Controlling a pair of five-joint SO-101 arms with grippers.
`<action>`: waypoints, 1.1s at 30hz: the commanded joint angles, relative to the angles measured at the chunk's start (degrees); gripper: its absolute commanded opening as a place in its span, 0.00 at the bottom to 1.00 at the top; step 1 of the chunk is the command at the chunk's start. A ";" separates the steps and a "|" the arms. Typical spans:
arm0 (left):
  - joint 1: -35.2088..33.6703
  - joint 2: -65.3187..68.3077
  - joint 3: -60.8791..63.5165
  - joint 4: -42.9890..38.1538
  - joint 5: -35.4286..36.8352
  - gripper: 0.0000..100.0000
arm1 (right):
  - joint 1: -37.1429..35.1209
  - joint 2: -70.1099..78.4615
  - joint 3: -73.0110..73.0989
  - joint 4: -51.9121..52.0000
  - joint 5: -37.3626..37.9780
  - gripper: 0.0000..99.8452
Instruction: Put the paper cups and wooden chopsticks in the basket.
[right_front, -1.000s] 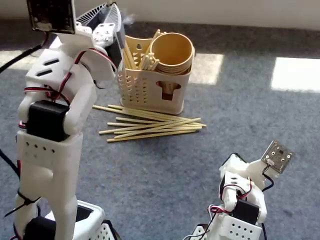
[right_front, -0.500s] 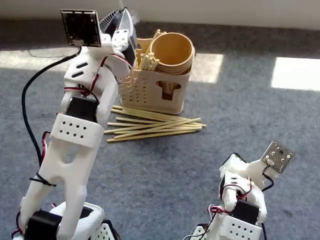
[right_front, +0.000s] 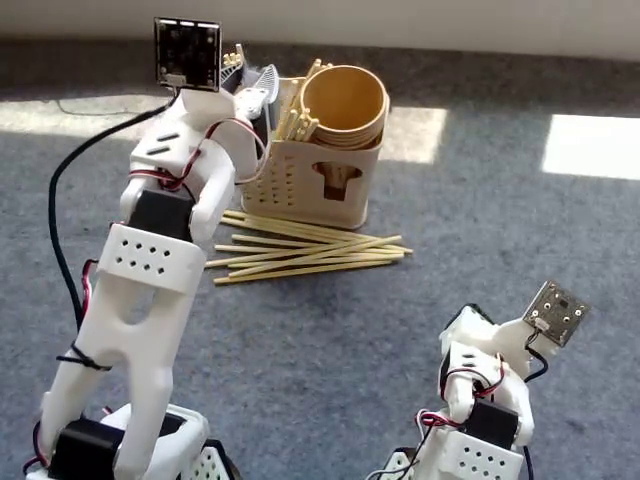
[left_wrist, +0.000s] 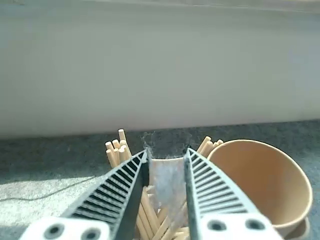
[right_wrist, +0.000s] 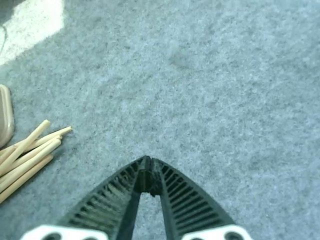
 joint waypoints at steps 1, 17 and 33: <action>-0.04 -0.57 -8.57 7.38 -0.44 0.13 | 0.31 -0.57 5.85 -1.98 0.00 0.01; 10.24 -0.57 -23.78 34.64 -2.99 0.13 | 0.40 -0.57 5.85 -1.98 0.00 0.01; 27.56 3.03 -17.89 48.00 -24.79 0.13 | 0.48 -0.57 5.93 -1.89 0.00 0.01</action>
